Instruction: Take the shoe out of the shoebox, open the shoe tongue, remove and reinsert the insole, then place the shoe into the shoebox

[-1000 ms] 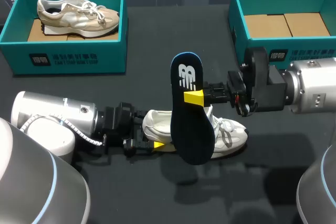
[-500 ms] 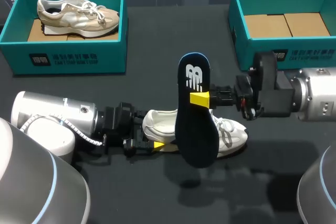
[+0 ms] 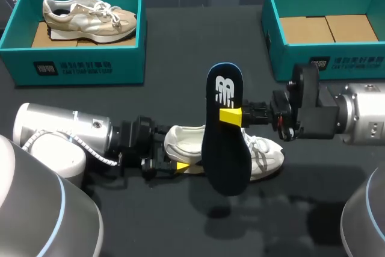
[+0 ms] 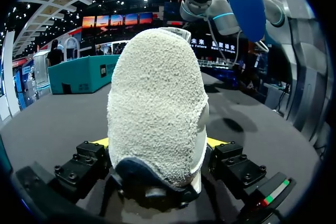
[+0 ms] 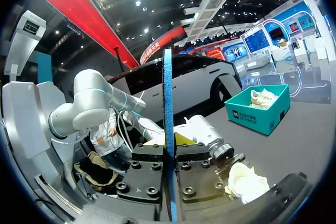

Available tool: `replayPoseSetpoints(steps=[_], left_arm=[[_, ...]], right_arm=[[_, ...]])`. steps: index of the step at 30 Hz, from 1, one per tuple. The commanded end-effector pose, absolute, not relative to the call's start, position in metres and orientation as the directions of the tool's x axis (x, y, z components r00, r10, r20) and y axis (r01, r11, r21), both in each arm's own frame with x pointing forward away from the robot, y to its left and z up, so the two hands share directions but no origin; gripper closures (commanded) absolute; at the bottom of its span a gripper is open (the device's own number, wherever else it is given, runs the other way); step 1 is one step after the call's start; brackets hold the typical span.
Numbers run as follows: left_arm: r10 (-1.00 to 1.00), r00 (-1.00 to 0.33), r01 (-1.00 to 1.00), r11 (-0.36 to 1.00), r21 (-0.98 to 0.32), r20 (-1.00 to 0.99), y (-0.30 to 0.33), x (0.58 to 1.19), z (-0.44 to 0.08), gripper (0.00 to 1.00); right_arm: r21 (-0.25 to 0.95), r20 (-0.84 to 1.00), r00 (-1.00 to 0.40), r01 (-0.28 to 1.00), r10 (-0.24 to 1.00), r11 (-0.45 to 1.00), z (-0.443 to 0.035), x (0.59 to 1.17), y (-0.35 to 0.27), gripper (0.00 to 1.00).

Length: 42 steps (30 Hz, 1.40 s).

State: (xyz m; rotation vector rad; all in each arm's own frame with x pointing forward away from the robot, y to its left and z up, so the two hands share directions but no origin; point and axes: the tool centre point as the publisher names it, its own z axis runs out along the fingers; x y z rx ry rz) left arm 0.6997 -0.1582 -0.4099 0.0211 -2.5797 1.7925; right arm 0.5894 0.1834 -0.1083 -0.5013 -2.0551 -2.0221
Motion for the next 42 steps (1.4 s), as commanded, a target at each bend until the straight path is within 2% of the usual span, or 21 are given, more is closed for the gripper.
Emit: replayPoseSetpoints(steps=[1,10,14,34,42], left_arm=[[-0.003,-1.000,-0.012,0.370,-0.929,0.012,-0.156,0.702,-0.403,0.00],[0.044,-0.999,0.023,0.463,-0.886,-0.003,-0.141,0.703,-0.399,0.00],[0.077,-0.997,0.028,0.599,-0.800,0.023,-0.126,0.704,-0.391,0.00],[0.077,-0.997,0.028,0.599,-0.800,0.023,-0.126,0.704,-0.391,0.00],[0.083,-0.997,0.070,0.767,-0.638,-0.010,-0.121,0.712,-0.365,0.00]], right_arm=[[0.923,0.384,-0.918,0.386,0.095,-0.003,-0.108,0.587,0.183,1.00],[0.923,0.384,-0.918,0.386,0.095,-0.003,-0.108,0.587,0.183,1.00],[0.923,0.384,-0.918,0.386,0.095,-0.003,-0.108,0.587,0.183,1.00],[0.923,0.384,-0.918,0.386,0.095,-0.003,-0.108,0.587,0.183,1.00],[0.923,0.384,-0.918,0.386,0.095,-0.003,-0.108,0.587,0.183,1.00]])
